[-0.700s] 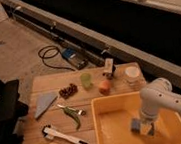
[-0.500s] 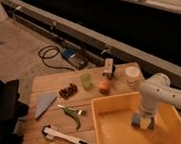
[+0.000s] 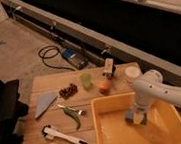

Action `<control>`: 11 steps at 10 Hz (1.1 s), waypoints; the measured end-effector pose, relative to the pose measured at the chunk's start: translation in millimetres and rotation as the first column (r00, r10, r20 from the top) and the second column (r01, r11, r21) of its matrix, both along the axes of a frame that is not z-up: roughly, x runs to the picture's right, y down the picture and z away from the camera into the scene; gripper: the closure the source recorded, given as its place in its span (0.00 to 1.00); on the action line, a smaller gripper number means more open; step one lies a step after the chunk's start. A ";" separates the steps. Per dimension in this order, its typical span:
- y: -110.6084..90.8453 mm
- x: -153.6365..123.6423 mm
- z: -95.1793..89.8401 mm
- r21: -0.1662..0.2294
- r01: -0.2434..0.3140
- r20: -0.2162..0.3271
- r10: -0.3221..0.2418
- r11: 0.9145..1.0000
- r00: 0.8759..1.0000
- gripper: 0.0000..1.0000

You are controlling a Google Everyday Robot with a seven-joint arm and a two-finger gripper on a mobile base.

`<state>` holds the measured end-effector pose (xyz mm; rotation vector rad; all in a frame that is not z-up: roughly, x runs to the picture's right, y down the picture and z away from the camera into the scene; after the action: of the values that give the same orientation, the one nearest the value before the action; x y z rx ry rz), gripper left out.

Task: Wipe tray with sponge

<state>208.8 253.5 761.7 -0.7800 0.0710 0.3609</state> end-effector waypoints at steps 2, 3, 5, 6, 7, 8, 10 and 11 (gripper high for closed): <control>5.4 -30.6 -12.0 0.011 0.031 0.071 -0.032 0.999 0.997 1.00; 9.0 -38.4 -17.3 0.013 0.042 0.090 -0.043 0.999 0.995 1.00; 22.3 -46.9 -28.0 -0.003 0.046 0.114 -0.046 0.999 0.992 1.00; 32.0 -40.3 -31.7 -0.024 0.042 0.108 -0.039 0.999 0.993 1.00; 41.3 -31.3 -34.0 -0.045 0.038 0.095 -0.033 0.998 0.995 1.00; 46.0 -19.6 -35.2 -0.058 0.029 0.071 -0.025 0.998 0.997 1.00; 50.8 12.3 -33.4 -0.076 0.000 -0.002 0.000 0.997 1.000 1.00; 49.5 32.4 -27.6 -0.075 -0.014 -0.054 0.009 0.997 0.998 1.00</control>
<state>241.2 303.0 734.1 -0.8456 0.1314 0.3920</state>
